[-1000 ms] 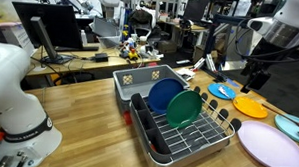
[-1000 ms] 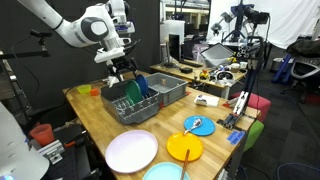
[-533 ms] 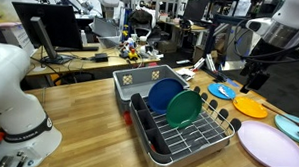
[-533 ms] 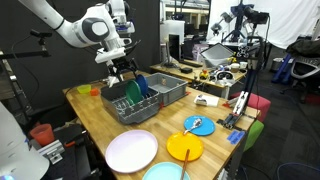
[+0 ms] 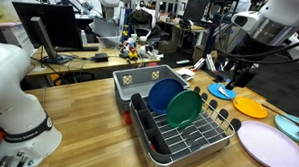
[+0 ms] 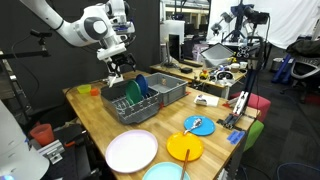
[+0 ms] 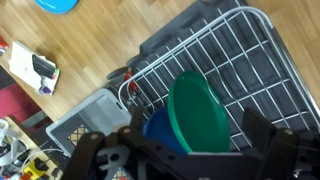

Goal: Remove the green plate from the dish rack and put it on the table

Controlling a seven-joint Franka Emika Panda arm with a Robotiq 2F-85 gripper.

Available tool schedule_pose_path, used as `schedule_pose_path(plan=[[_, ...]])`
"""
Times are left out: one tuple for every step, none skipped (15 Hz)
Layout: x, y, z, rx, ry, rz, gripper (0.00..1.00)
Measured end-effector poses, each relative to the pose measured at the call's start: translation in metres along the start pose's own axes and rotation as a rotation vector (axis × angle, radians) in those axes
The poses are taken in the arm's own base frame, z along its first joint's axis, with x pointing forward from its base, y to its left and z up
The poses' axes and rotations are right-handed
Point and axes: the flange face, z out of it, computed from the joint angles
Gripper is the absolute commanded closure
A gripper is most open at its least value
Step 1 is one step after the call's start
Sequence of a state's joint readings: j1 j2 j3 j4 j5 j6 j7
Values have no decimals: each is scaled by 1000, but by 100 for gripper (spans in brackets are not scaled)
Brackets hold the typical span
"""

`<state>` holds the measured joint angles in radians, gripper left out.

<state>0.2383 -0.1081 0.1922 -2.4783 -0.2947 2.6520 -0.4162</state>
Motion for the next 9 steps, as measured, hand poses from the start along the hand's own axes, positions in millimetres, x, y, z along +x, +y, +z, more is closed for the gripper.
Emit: schedule_pose_path(plan=[[9,-1,5,3,15,-26,0],[17,-2,12,8,28,-46,0],[24,-2,21,16,40,-66,0],[31,-1,30,23,52,-82,0],[37,1,39,25,65,-97,0],[43,4,48,25,74,-111,0],[49,7,55,25,81,-127,0],[54,9,63,26,86,-143,0],[59,11,70,31,88,-160,0]])
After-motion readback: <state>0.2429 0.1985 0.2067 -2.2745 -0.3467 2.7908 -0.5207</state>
